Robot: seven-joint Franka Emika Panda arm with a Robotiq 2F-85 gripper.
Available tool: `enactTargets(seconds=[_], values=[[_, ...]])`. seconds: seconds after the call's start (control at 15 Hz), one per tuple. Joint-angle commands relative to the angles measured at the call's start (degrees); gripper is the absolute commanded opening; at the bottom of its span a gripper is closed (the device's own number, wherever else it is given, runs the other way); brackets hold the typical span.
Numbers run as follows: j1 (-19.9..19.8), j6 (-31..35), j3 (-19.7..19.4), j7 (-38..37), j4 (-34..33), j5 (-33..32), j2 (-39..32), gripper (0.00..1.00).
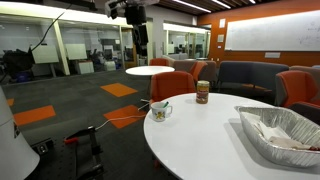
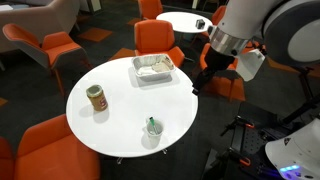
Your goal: Remove the marker from the cup and put it on the table
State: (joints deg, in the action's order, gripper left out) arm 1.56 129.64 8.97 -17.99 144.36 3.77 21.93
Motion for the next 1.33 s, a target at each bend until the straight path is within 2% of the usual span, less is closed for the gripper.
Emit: enactTargets(seconds=[0.0, 0.2, 0.4, 0.47, 0.73, 0.87, 1.07, 1.27], values=[[0.27, 7.5, 0.74, -1.92, 0.66, -1.07, -4.09, 1.0], [0.86, 11.25, 1.08, -2.18, 0.9, -1.33, -7.83, 1.0], [1.11, 13.53, 1.73, -5.69, 1.02, -1.31, -10.75, 1.0], [0.74, 15.73, 2.26, -8.29, 1.38, -2.86, -11.87, 1.0], [0.68, 25.28, 1.86, -9.88, 0.55, -8.63, -19.52, 1.0], [1.06, 28.51, 0.87, -11.25, -1.44, -13.28, -24.93, 1.0], [3.55, 30.57, -1.9, -10.26, -5.63, -15.53, -32.42, 1.0], [7.41, 29.61, -4.88, -9.43, -11.46, -16.16, -39.16, 1.0]])
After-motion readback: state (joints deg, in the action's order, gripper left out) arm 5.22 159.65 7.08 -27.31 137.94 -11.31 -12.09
